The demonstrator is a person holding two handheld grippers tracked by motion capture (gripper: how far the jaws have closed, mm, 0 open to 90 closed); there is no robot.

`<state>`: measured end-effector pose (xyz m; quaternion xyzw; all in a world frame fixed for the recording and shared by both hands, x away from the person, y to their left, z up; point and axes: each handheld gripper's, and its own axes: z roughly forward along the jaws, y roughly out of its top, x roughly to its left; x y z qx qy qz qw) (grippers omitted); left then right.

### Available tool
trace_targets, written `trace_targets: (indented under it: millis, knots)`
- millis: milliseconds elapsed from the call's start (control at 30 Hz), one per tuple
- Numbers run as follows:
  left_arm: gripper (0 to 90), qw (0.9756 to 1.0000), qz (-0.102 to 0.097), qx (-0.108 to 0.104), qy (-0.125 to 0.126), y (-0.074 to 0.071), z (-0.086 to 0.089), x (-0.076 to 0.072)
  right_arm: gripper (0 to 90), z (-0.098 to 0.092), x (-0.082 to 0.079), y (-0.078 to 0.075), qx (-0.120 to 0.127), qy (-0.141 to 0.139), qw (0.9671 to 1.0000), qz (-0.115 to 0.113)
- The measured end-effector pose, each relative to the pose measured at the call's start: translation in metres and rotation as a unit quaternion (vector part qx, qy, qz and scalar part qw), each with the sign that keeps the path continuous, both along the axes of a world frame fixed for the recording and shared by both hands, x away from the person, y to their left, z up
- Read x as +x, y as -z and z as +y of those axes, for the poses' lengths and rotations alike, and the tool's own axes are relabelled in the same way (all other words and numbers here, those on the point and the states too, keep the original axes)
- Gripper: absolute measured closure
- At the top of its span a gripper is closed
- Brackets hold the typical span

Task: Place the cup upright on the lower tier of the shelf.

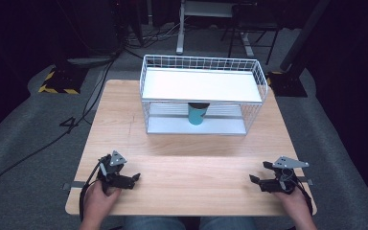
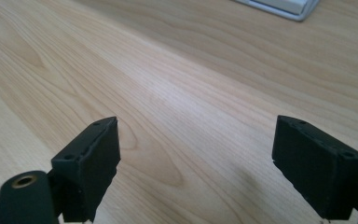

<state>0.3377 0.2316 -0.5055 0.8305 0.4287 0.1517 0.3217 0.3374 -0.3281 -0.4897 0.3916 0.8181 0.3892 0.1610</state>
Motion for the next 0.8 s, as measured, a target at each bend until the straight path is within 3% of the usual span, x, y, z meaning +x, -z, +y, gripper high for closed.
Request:
trace_targets:
  millis: [367,800]
  knots:
    - [1.2,1.0,0.0,-0.001,0.001,0.0,0.0,0.0,15.3,0.005,0.001,0.014,-0.035,-0.004,0.9994,0.0]
    - [1.2,1.0,0.002,0.0,0.0,0.0,0.0,0.0,6.3,0.013,0.004,0.016,-0.038,-0.002,0.9992,0.007]
